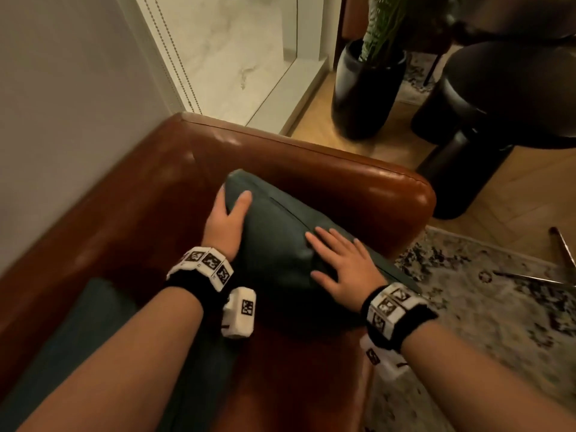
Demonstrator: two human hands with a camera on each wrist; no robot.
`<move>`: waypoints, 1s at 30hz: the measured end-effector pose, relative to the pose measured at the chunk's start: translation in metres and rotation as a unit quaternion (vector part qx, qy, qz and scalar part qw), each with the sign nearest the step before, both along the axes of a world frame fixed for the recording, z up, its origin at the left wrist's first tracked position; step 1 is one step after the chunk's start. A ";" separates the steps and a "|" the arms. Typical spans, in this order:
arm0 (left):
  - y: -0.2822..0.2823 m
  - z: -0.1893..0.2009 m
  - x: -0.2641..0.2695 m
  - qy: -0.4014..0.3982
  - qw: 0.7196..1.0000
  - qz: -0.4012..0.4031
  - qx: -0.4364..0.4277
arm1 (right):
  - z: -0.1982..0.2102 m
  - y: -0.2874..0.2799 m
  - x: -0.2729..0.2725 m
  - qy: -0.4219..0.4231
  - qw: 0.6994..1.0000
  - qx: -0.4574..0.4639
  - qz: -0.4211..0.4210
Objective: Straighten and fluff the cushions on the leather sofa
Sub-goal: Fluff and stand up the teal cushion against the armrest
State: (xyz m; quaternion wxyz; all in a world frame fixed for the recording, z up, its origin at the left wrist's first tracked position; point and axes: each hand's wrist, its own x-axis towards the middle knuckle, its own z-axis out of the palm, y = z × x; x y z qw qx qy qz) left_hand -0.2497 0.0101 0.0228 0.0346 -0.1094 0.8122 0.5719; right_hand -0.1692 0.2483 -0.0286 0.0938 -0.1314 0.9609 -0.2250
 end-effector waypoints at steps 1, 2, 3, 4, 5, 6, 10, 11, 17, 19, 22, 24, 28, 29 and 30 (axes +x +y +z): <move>0.000 -0.001 -0.002 -0.006 1.000 0.012 -0.007 | -0.004 -0.003 0.004 -0.008 1.000 -0.011 0.004; -0.001 -0.002 -0.006 0.004 0.999 0.021 -0.034 | -0.007 0.000 0.006 -0.003 0.999 -0.045 -0.019; -0.005 -0.004 -0.010 0.021 0.997 0.020 -0.068 | -0.010 0.008 0.007 0.001 0.995 -0.073 -0.062; -0.008 -0.006 -0.013 0.040 0.995 0.012 -0.090 | -0.014 0.020 0.011 -0.006 0.990 -0.075 -0.117; -0.010 -0.009 -0.015 0.054 0.994 0.007 -0.099 | -0.021 0.034 0.015 -0.024 0.983 -0.046 -0.174; -0.010 -0.009 -0.017 0.066 0.993 0.008 -0.095 | -0.026 0.049 0.021 -0.063 0.973 -0.007 -0.222; -0.005 -0.014 -0.019 0.088 0.990 0.045 -0.104 | -0.029 0.082 0.044 -0.191 0.919 -0.077 -0.336; -0.003 -0.014 -0.020 0.090 0.988 0.056 -0.111 | -0.024 0.083 0.044 -0.184 0.909 -0.110 -0.357; -0.020 0.004 -0.040 0.100 0.980 0.140 -0.101 | 0.024 0.096 0.015 0.045 0.865 -0.230 -0.444; -0.029 0.000 -0.048 0.044 0.981 0.141 -0.125 | 0.031 0.099 0.002 0.063 0.854 -0.242 -0.457; -0.042 -0.017 -0.050 -0.080 0.976 0.135 -0.153 | 0.024 0.092 -0.007 -0.014 0.908 -0.143 -0.394; -0.052 -0.028 -0.046 -0.103 0.971 0.132 -0.170 | 0.020 0.089 -0.010 -0.029 0.932 -0.105 -0.345; -0.063 -0.032 -0.059 -0.056 0.971 0.110 -0.203 | 0.022 0.096 -0.020 0.012 0.928 -0.104 -0.357; -0.062 -0.031 -0.064 -0.046 0.974 0.114 -0.193 | 0.021 0.097 -0.021 0.016 0.921 -0.114 -0.371; -0.060 -0.028 -0.069 -0.043 0.975 0.123 -0.180 | 0.018 0.096 -0.023 0.018 0.915 -0.125 -0.383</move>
